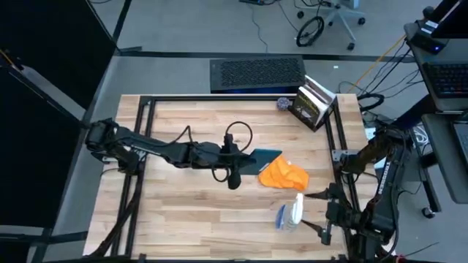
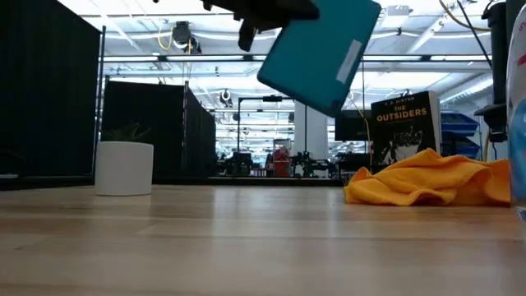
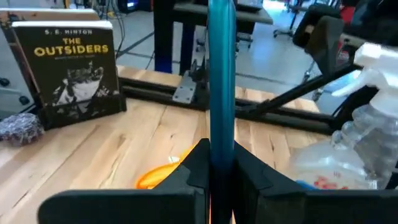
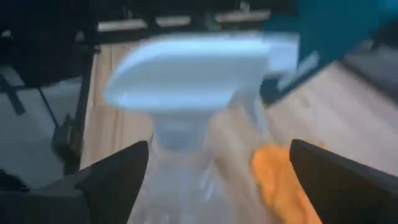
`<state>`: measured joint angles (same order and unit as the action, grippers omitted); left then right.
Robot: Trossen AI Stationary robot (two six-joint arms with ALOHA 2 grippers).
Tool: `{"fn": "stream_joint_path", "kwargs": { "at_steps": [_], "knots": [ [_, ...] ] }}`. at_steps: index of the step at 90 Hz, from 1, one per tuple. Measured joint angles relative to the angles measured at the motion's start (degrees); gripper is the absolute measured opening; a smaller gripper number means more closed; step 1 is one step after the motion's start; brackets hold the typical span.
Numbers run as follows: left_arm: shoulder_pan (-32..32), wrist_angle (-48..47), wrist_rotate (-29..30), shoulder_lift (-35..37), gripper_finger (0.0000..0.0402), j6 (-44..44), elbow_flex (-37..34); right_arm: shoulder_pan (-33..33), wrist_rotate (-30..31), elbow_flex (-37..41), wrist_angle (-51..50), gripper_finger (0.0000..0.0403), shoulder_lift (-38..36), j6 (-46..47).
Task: Apply microfiber cloth
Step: Spray the blue tablet with the transparent spray bottle
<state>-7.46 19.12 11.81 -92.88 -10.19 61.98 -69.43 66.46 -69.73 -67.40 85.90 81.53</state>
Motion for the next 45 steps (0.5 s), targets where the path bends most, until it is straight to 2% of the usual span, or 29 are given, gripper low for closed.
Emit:
{"fn": "stream_joint_path", "kwargs": {
  "at_steps": [22, 45],
  "knots": [
    [0.55, 6.76, -0.24, -3.23, 0.0015, 0.02, 0.0, 2.51, 2.33, 0.0, 3.94, 0.0373, 0.01, -6.14],
    [1.09, 11.86, -0.21, -5.66, 0.0015, 0.05, -0.02, 3.38, 1.01, 0.0, 9.51, 0.0373, 0.08, -9.15]
  ]
}}
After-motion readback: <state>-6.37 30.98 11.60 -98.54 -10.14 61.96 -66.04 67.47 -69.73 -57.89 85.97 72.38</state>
